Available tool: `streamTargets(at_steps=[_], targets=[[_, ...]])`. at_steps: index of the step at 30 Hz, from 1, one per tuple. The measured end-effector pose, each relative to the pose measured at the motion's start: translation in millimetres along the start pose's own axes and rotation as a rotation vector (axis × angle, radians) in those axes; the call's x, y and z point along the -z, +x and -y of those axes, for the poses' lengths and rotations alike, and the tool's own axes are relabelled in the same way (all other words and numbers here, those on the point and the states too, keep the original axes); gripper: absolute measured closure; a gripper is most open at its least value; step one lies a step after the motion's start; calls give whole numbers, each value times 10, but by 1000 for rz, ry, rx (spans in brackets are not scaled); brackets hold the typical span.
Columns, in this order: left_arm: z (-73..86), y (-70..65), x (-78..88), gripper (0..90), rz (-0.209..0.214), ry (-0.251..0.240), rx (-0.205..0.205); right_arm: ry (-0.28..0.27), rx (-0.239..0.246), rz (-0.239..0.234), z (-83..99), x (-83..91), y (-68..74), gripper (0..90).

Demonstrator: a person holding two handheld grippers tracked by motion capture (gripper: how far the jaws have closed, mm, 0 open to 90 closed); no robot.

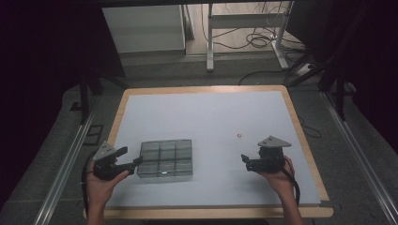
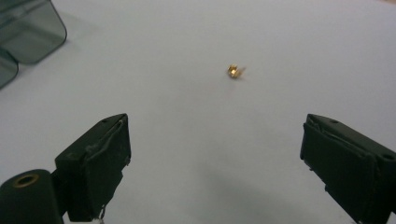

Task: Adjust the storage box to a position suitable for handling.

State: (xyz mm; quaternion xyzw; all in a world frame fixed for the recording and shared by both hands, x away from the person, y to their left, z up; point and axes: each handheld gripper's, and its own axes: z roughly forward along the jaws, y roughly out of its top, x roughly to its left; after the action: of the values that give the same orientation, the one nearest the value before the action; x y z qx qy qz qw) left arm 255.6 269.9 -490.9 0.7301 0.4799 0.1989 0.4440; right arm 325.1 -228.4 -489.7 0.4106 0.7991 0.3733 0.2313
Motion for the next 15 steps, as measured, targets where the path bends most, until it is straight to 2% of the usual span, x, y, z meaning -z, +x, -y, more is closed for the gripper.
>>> streamTargets(at_steps=[3,5,13,15], targets=[[-31,-4,7,234,-1,-4,2,-12,-17,-23,2,11,-32,88],[-49,-17,6,234,9,-10,3,6,-6,-30,27,2,-40,88],[-66,-60,-18,246,12,0,-8,-6,-33,-12,78,74,-133,88],[-87,-78,-3,258,8,-2,-15,-26,-50,-2,53,127,-155,97]])
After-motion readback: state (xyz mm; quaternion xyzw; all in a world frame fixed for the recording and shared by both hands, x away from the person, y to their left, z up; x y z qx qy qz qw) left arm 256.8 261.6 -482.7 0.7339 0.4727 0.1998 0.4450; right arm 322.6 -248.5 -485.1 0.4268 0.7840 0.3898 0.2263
